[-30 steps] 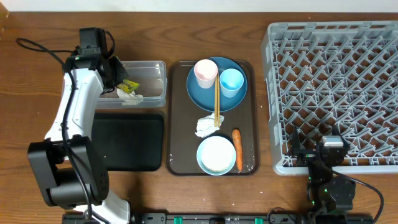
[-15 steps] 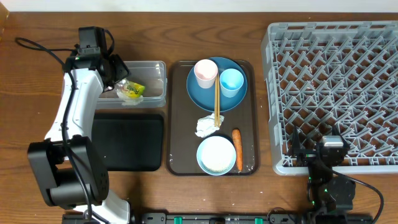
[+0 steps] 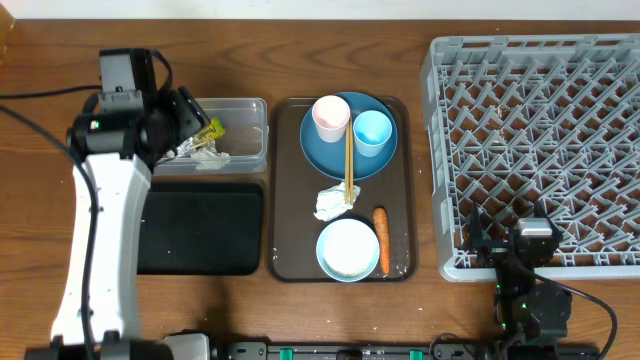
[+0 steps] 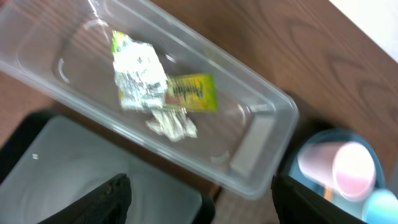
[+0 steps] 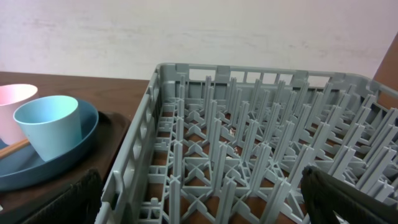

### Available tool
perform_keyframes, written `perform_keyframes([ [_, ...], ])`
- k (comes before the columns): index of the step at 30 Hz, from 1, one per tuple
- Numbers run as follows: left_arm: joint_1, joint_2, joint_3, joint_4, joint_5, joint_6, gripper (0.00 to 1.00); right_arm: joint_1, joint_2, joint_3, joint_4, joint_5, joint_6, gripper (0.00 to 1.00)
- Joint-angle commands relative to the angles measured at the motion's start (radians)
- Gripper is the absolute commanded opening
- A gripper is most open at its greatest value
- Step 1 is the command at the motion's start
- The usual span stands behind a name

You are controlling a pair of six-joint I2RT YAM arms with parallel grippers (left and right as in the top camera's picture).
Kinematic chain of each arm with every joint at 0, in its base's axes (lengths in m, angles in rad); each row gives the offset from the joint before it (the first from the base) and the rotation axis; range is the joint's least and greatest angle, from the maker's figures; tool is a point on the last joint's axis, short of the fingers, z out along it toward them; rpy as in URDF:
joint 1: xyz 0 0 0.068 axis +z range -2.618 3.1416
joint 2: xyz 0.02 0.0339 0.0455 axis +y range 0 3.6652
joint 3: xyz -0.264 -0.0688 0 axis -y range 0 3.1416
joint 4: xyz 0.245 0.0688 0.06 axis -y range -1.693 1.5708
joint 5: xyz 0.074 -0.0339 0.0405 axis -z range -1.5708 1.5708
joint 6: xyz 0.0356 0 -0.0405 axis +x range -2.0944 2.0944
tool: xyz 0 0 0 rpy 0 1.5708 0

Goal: Sort waste into correct bins and load items into the dishwasher rack

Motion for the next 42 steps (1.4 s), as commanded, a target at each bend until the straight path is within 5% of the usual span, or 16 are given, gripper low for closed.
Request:
perform_keyframes([
  [1,-0.032,-0.039,0.018,-0.047,0.018,-0.005,0.75,0.012,-0.005,-0.004,-0.001,0.006,-0.004,0.99],
  [42,-0.092,-0.093,0.018,-0.141,0.018,0.000,0.75,0.012,-0.005,-0.004,-0.001,0.006,-0.004,0.99],
])
